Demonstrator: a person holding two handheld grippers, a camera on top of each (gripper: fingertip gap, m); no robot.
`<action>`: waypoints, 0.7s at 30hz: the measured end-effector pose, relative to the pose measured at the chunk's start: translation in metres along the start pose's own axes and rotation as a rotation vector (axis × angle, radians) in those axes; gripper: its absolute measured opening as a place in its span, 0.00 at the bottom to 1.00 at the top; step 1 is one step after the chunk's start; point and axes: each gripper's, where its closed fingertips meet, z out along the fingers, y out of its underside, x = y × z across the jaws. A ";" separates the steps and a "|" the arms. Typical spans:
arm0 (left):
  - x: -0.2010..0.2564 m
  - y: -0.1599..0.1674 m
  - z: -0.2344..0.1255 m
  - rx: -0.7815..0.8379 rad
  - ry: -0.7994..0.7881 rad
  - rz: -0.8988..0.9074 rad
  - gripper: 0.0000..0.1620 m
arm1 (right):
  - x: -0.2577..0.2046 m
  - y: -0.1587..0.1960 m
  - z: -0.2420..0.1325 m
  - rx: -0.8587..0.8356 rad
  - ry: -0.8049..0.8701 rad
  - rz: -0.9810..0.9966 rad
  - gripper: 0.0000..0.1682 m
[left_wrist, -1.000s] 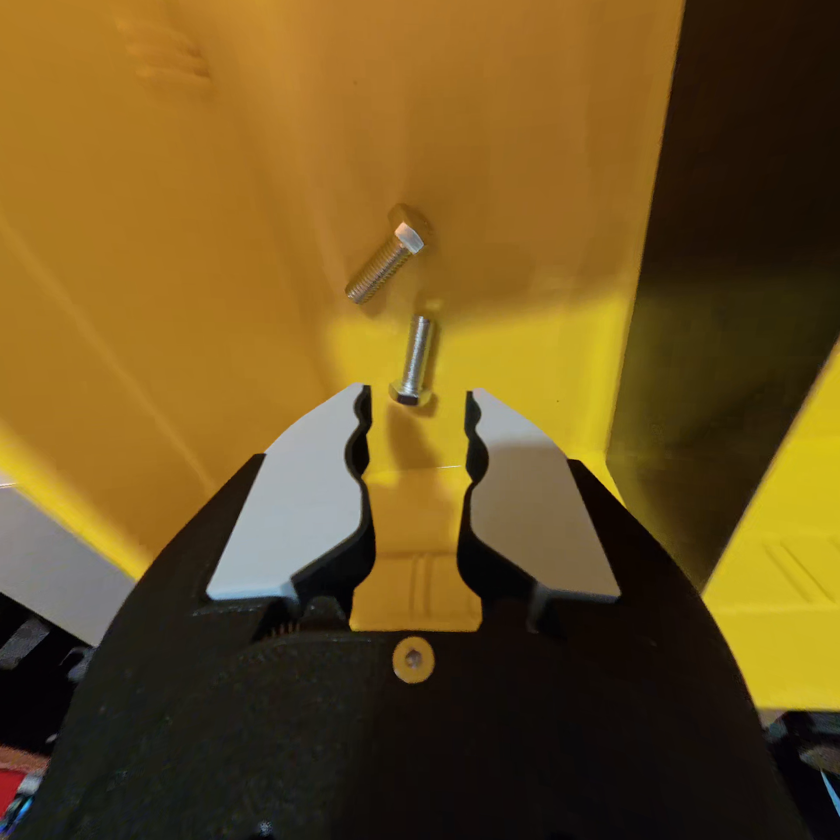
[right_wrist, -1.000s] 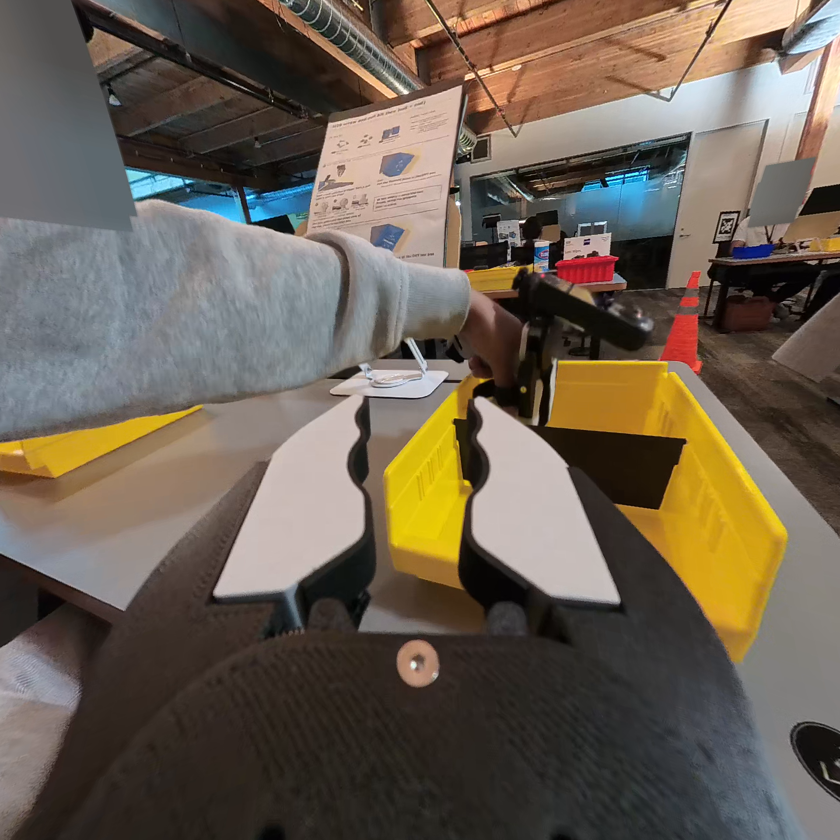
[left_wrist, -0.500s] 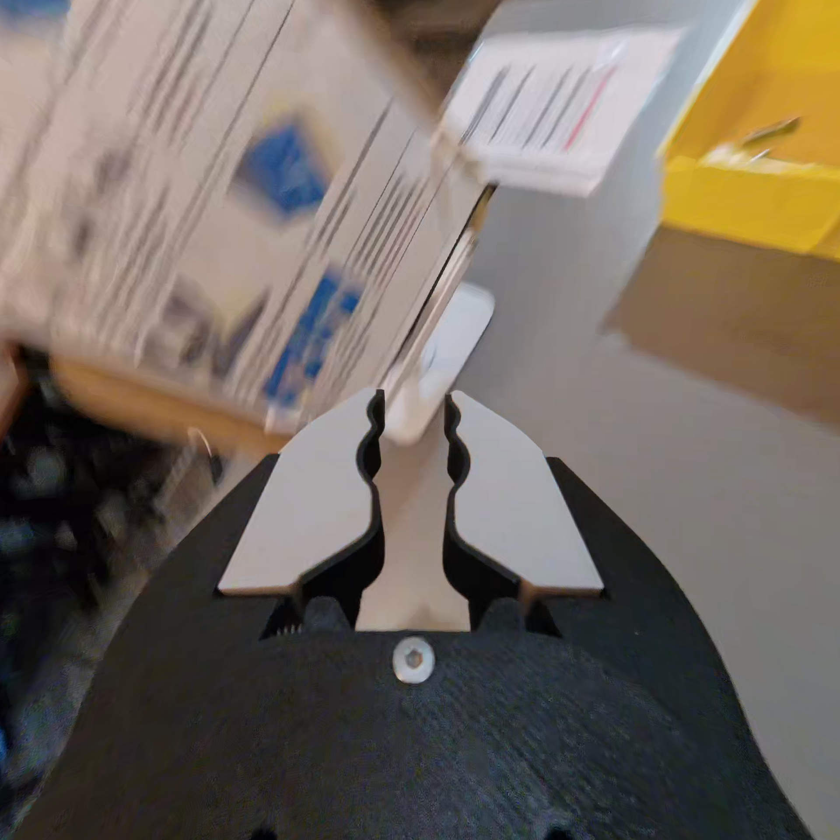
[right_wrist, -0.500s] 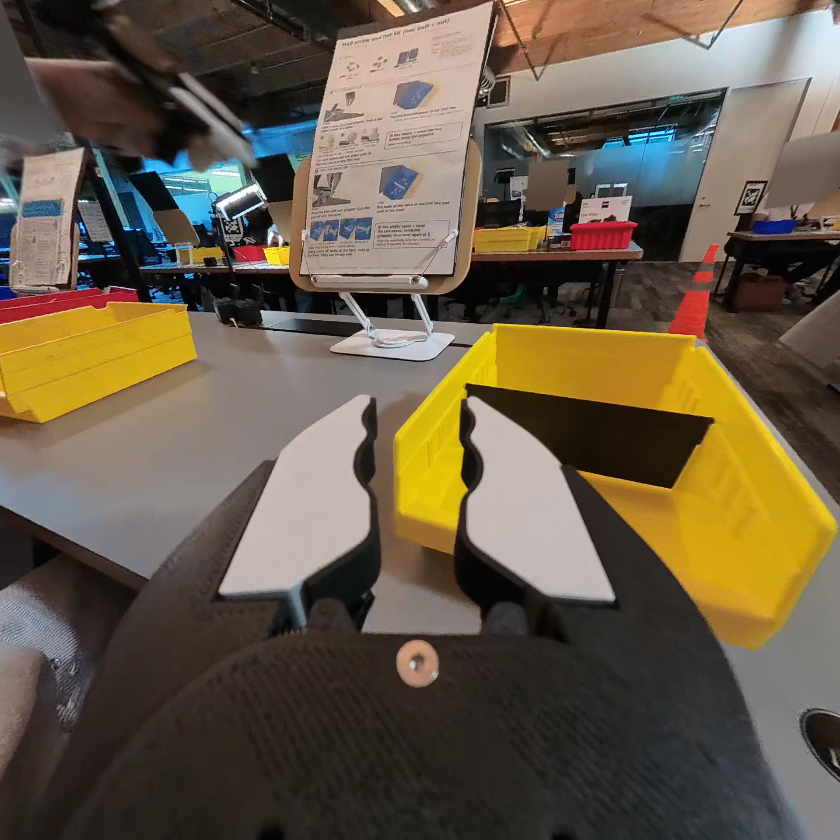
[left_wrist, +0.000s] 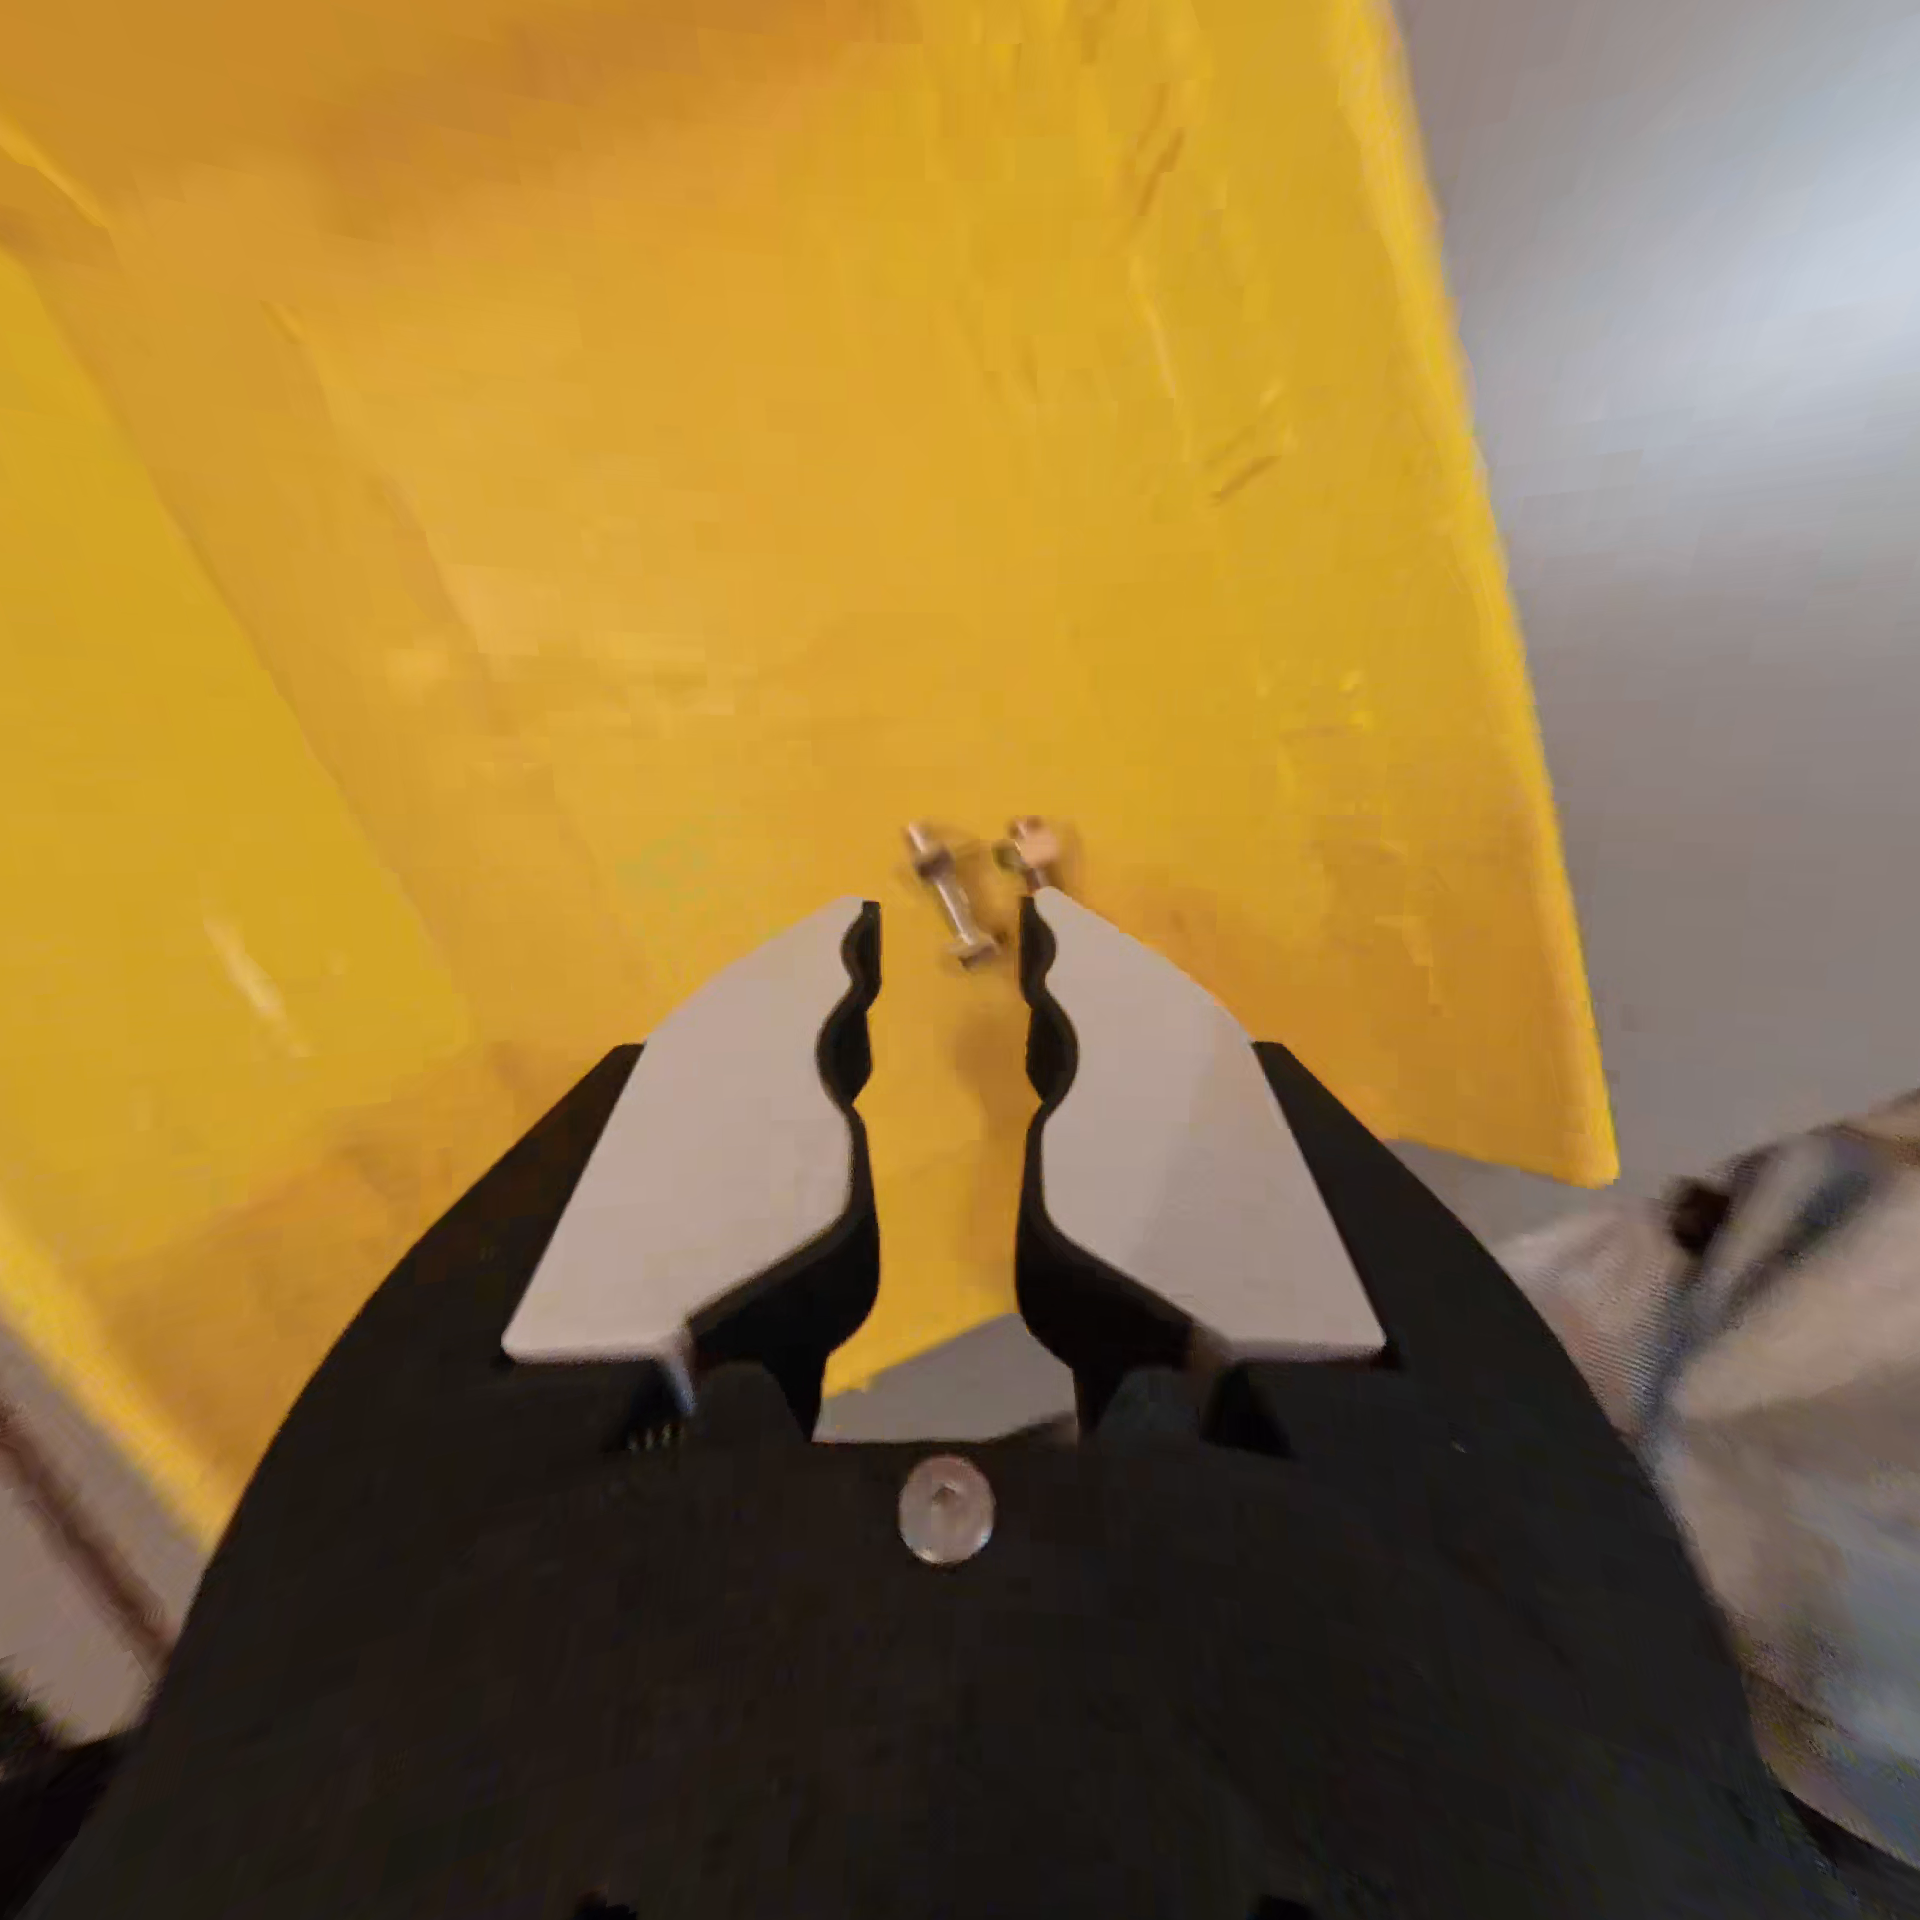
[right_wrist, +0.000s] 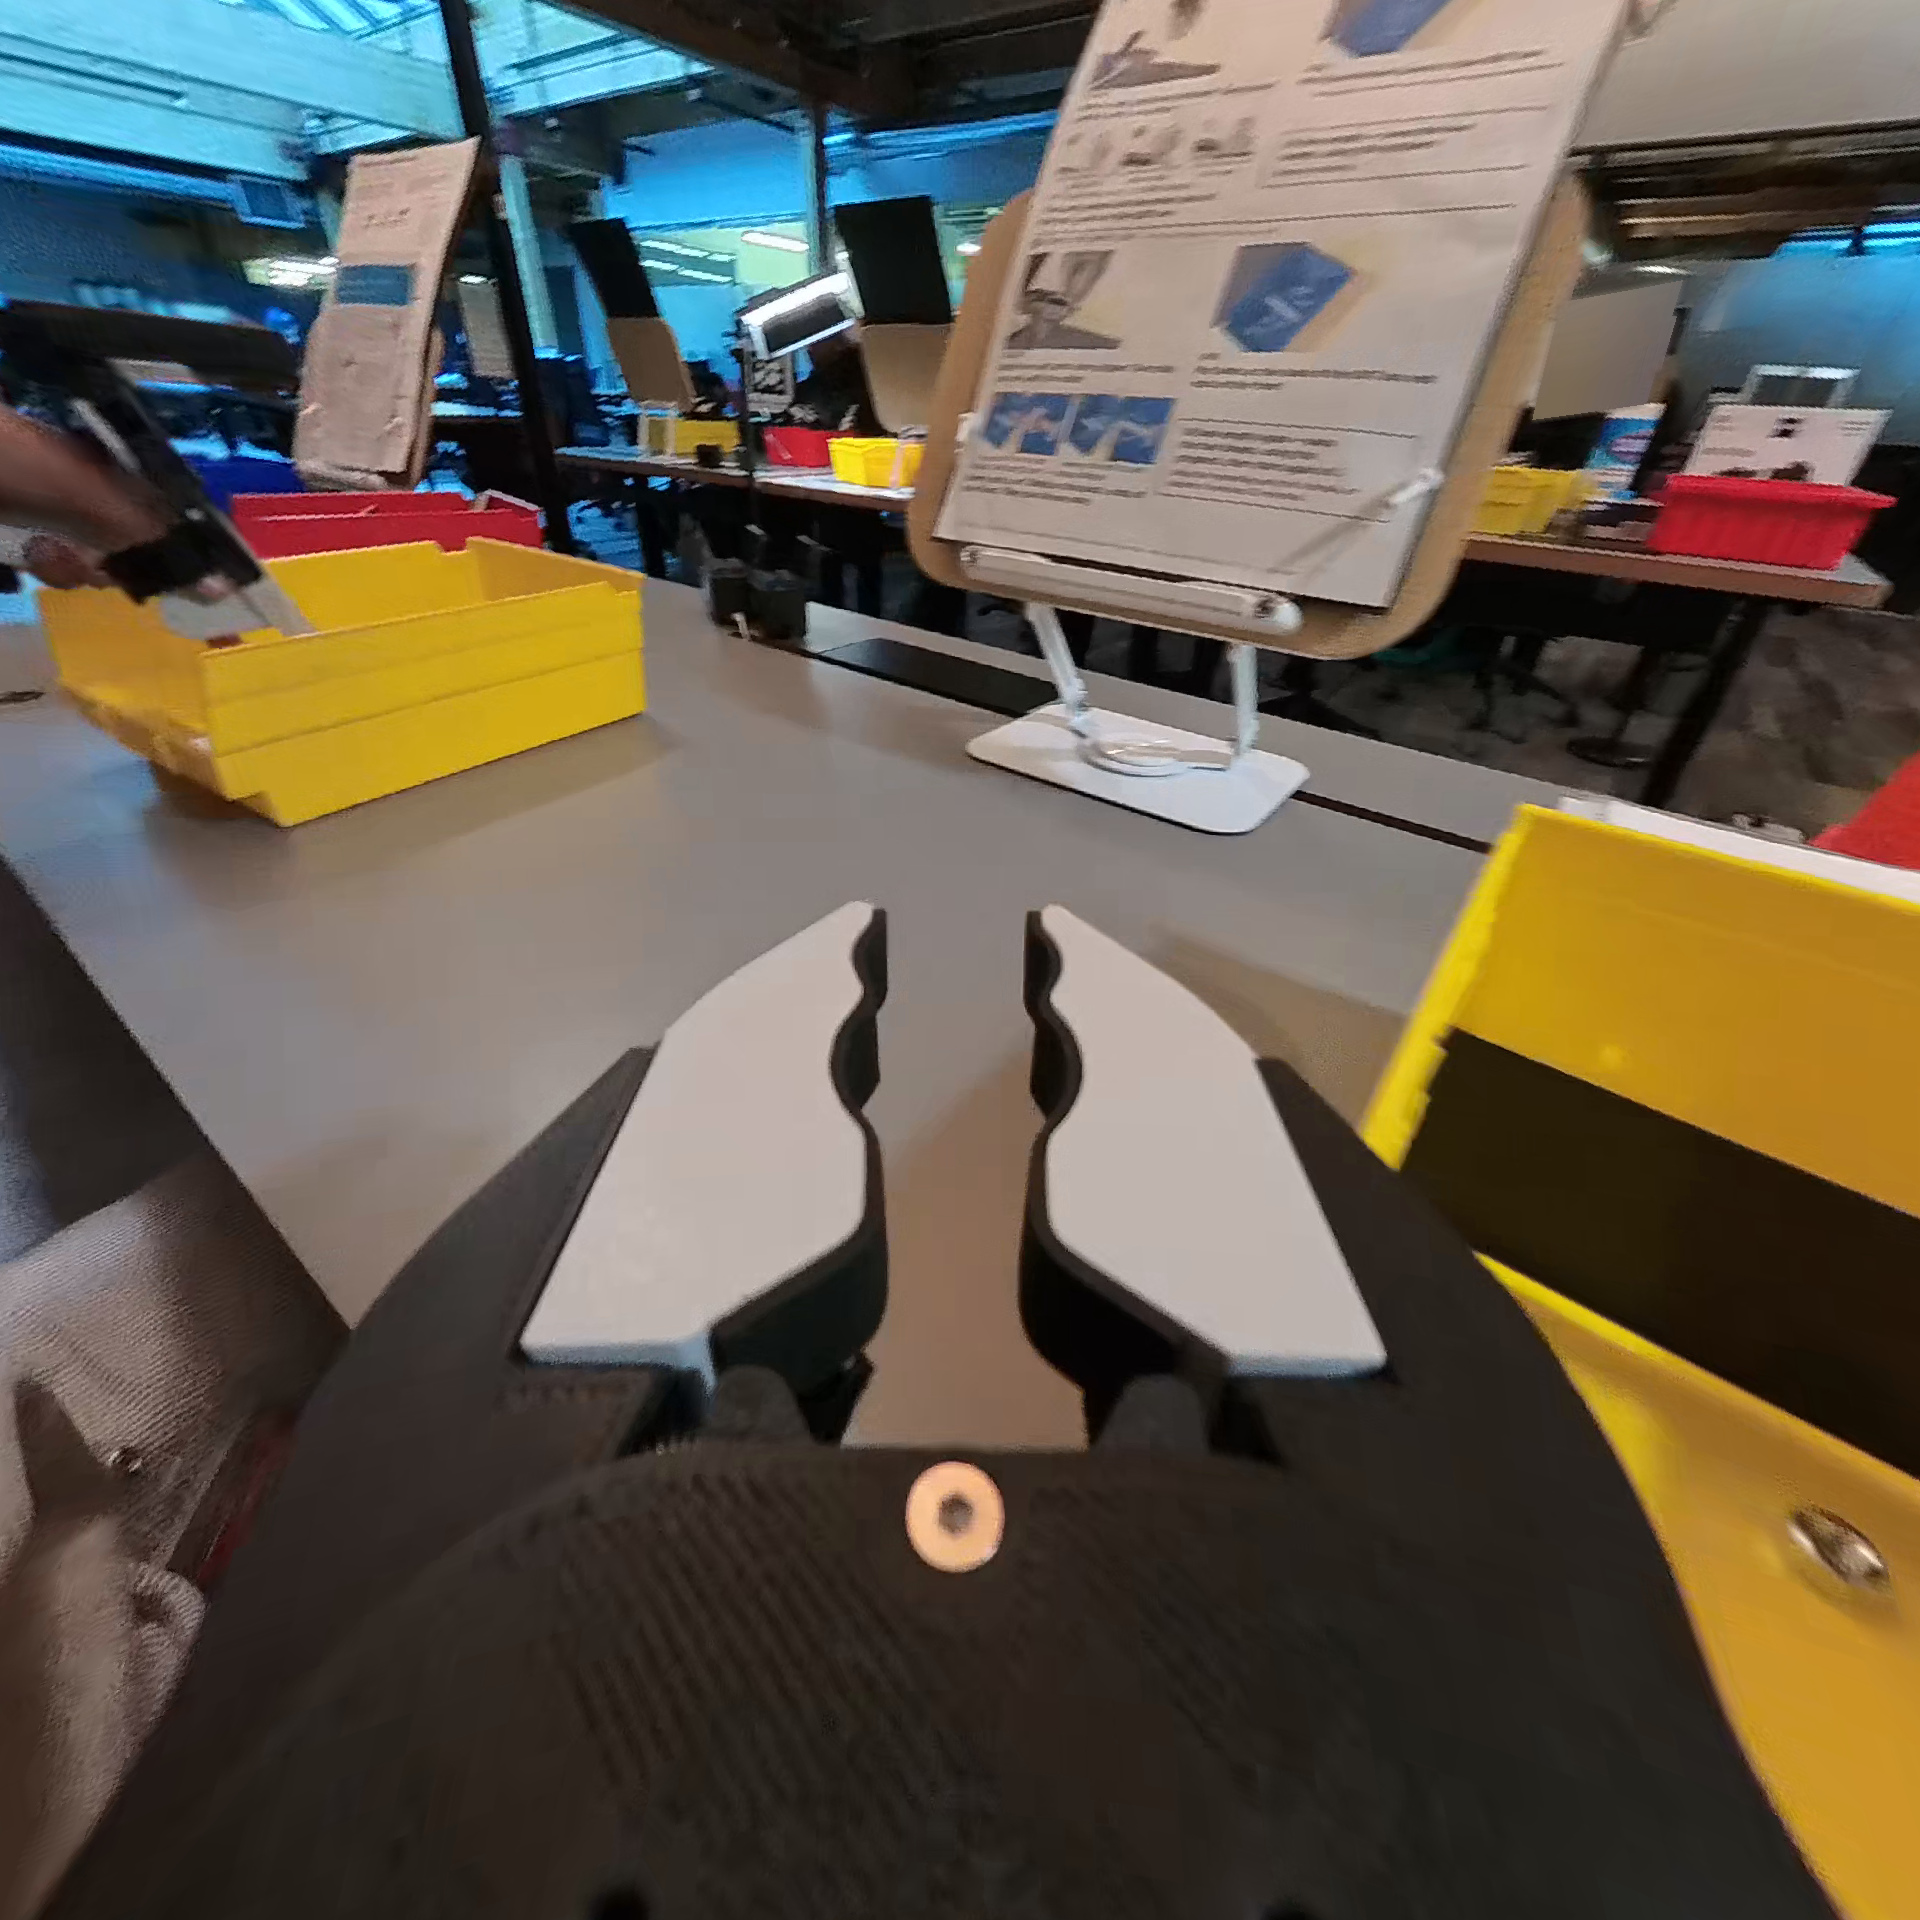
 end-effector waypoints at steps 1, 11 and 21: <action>0.004 0.008 0.008 -0.043 0.060 -0.065 0.20 | -0.009 0.000 0.007 -0.006 -0.023 -0.010 0.15; 0.008 0.036 0.037 -0.211 0.148 -0.100 0.15 | -0.047 0.002 0.023 -0.060 -0.097 -0.139 0.15; -0.001 0.038 0.049 -0.280 0.124 -0.141 0.14 | -0.029 0.000 -0.001 -0.019 -0.027 -0.089 0.14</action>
